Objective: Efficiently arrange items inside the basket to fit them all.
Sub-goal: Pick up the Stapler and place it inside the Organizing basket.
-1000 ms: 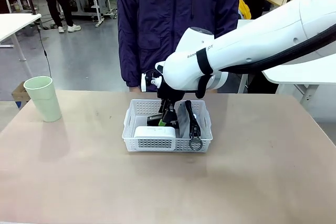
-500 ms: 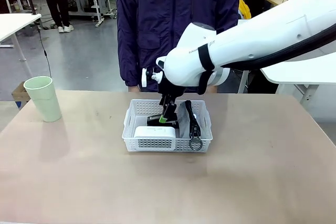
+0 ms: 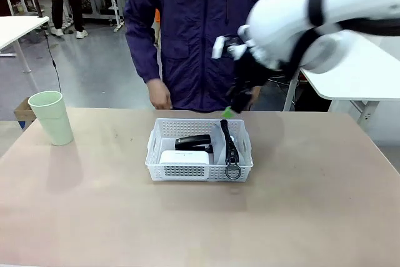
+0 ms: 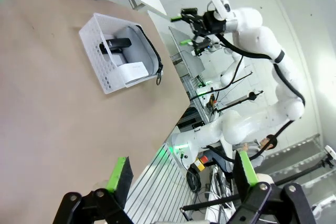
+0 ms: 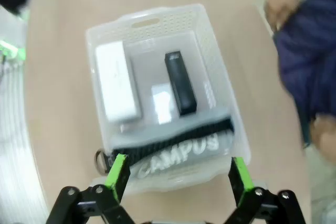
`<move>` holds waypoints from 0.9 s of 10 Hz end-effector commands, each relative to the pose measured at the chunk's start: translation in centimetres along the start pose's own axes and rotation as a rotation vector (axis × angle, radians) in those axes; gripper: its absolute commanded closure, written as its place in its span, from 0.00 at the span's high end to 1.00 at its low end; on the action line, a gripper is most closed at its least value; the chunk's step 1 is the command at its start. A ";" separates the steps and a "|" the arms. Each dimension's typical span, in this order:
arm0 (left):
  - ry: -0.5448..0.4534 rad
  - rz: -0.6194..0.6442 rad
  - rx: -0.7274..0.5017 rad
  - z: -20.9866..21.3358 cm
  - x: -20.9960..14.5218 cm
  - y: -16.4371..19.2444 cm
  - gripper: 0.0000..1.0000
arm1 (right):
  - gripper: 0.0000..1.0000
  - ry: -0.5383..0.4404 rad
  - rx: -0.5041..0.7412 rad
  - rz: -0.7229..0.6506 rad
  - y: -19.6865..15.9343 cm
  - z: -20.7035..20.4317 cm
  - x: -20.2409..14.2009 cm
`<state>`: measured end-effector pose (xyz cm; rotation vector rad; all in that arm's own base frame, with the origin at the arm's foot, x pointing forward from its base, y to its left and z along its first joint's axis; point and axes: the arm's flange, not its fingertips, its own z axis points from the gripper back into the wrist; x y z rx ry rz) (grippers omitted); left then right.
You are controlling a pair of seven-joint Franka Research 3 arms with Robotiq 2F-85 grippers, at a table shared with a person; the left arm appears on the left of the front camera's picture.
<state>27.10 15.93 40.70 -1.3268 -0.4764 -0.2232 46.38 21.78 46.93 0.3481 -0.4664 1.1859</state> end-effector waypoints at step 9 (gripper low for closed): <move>-0.014 -0.002 -0.017 -0.3 -0.1 -0.3 1.00 | 1.00 -0.708 0.356 -1.110 1.6 9.4 -31.5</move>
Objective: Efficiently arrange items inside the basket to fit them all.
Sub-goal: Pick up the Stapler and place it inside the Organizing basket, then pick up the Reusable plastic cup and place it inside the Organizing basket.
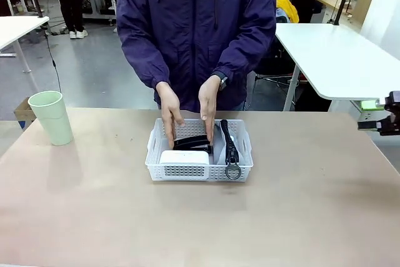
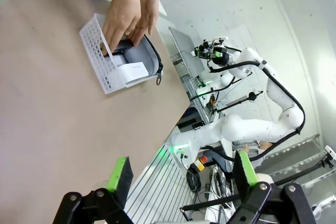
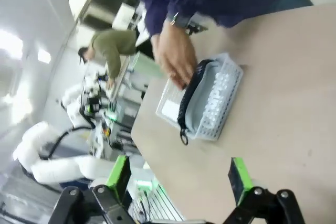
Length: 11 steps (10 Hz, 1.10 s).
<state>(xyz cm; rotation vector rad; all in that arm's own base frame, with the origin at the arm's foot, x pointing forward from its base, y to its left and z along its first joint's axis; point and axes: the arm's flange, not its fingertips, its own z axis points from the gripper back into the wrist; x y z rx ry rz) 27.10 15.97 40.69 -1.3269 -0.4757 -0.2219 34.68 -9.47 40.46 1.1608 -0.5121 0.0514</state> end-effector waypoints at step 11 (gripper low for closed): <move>-0.014 -0.003 -0.017 -0.3 -0.1 -0.3 1.00 | 1.00 0.056 -0.007 0.067 2.0 -0.9 0.1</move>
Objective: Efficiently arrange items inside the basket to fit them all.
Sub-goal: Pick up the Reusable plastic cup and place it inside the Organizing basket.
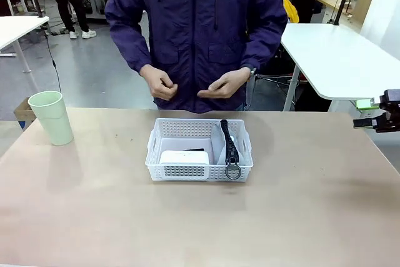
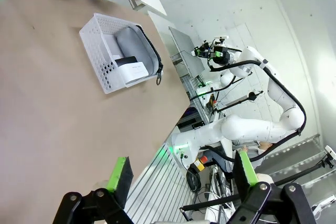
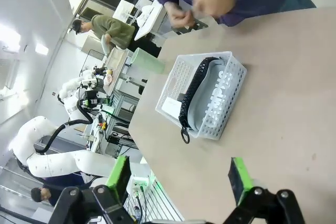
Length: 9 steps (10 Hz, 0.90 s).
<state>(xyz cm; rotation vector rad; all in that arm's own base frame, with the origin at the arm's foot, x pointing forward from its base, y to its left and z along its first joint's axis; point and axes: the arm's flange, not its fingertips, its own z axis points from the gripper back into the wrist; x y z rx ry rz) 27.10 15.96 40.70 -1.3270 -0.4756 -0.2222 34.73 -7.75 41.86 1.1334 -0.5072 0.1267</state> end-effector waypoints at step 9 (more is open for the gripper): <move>-0.054 -0.632 0.460 1.0 7.2 7.7 1.00 | 1.00 0.011 0.002 0.006 0.1 0.2 -0.2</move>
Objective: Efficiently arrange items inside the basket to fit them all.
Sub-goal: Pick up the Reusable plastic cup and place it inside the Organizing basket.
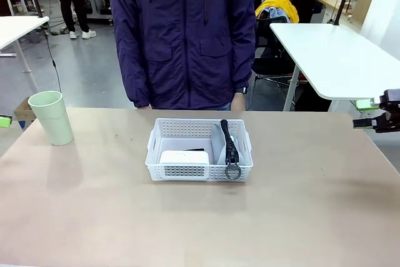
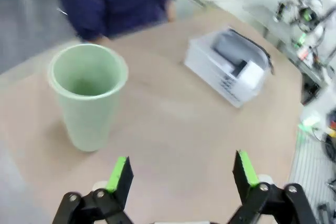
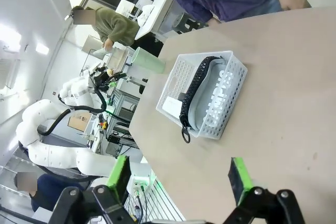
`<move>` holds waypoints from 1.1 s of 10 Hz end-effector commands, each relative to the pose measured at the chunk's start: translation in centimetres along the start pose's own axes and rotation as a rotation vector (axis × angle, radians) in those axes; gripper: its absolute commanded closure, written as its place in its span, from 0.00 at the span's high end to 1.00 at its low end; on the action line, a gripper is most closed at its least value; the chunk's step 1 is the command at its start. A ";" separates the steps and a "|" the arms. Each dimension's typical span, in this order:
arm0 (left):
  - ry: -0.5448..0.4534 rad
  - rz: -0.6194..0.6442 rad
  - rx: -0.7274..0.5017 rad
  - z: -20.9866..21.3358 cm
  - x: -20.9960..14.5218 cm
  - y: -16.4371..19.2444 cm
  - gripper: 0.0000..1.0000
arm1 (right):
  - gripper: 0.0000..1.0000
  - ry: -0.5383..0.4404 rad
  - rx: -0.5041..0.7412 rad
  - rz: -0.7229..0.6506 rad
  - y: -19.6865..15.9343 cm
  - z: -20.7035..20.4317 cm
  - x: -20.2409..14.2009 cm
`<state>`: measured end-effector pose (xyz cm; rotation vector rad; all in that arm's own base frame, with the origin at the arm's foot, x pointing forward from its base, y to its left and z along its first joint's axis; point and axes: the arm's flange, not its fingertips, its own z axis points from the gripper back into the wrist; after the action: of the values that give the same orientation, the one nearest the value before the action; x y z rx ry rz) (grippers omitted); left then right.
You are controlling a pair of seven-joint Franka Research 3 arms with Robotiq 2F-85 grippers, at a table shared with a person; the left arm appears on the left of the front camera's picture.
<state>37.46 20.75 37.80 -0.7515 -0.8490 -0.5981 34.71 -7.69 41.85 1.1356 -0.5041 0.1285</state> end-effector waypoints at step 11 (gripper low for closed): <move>0.052 -0.341 0.119 -2.0 -3.6 3.9 1.00 | 1.00 0.008 0.000 0.007 0.1 0.3 -0.2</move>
<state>38.78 21.76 33.46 -0.5229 -0.9087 -0.8481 34.70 -7.72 41.85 1.1360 -0.5042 0.1280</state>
